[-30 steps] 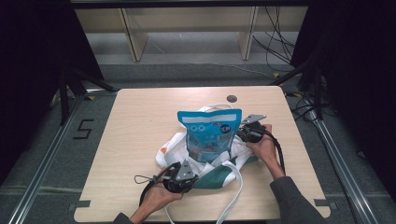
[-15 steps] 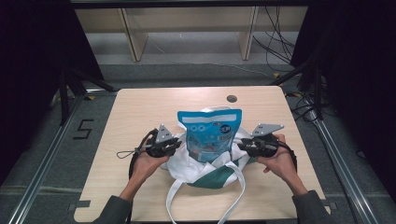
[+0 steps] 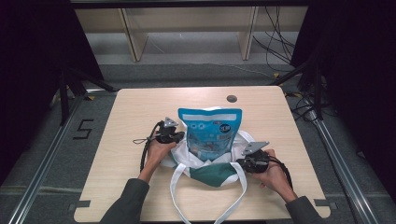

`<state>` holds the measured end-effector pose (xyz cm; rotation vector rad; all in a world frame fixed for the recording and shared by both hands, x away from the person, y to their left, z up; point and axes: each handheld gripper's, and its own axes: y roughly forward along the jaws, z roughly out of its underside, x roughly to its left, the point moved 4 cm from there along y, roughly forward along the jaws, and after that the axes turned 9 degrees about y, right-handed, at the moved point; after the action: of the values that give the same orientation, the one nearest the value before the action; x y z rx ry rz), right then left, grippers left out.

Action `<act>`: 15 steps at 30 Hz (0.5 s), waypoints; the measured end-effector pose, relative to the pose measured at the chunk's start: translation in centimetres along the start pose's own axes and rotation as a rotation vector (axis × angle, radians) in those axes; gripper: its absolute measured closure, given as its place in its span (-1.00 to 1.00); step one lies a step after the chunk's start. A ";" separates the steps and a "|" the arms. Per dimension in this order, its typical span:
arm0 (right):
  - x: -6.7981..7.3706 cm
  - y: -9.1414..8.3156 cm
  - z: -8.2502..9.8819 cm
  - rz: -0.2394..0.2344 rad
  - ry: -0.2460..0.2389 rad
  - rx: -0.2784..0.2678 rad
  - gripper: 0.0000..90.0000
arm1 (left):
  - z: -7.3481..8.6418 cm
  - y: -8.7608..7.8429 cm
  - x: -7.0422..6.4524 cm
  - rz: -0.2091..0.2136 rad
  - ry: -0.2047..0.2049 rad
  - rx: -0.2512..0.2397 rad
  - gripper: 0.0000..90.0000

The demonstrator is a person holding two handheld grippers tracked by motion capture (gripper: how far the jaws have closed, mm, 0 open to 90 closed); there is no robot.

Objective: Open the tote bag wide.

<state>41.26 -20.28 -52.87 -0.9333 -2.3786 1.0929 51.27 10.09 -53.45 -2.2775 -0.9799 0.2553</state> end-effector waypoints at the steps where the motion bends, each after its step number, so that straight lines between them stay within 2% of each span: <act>1: 0.1 -0.1 0.0 0.001 0.005 0.007 0.94 | 0.0 -0.1 -0.1 -0.003 0.000 0.002 0.99; 3: 0.1 -0.3 -0.3 0.010 0.001 0.014 0.86 | -0.6 -0.8 -0.3 -0.007 -0.001 -0.002 0.91; 4: 0.1 -0.7 -0.6 0.020 -0.004 0.003 0.83 | -1.1 -1.3 -0.5 -0.011 -0.001 -0.025 0.84; 5: 0.0 -1.3 -1.1 0.023 -0.016 -0.033 0.83 | -1.6 -2.1 -0.7 -0.018 0.016 -0.029 0.83; 7: -0.4 -3.1 -2.5 0.009 -0.026 -0.138 0.83 | -2.4 -3.9 -1.2 -0.056 0.073 -0.045 0.82; 8: -0.7 -4.0 -3.2 0.021 -0.019 -0.171 0.82 | -2.6 -4.7 -1.5 -0.065 0.087 -0.061 0.80; 10: -1.7 -5.2 -4.3 0.075 -0.013 -0.237 0.81 | -2.6 -6.4 -1.9 -0.067 0.148 -0.072 0.80; 11: -2.2 -5.5 -4.6 0.097 0.000 -0.243 0.80 | -2.3 -7.0 -2.2 -0.072 0.161 -0.064 0.80; 12: -2.9 -5.6 -4.9 0.115 0.000 -0.250 0.80 | -1.9 -7.4 -2.7 -0.076 0.146 -0.072 0.80; 13: -3.5 -5.5 -5.0 0.136 0.014 -0.249 0.77 | -1.4 -8.0 -2.9 -0.065 0.187 -0.039 0.80; 14: -4.2 -4.9 -5.0 0.161 0.021 -0.237 0.73 | -1.1 -8.0 -3.1 -0.066 0.179 -0.048 0.79; 15: -4.6 -4.4 -4.9 0.181 0.024 -0.225 0.71 | -0.5 -8.2 -2.9 -0.077 0.196 -0.014 0.79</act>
<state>45.41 -22.98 -46.58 -1.2519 -2.4728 0.8804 44.65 12.06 -48.18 -2.2231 -0.9672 -0.0078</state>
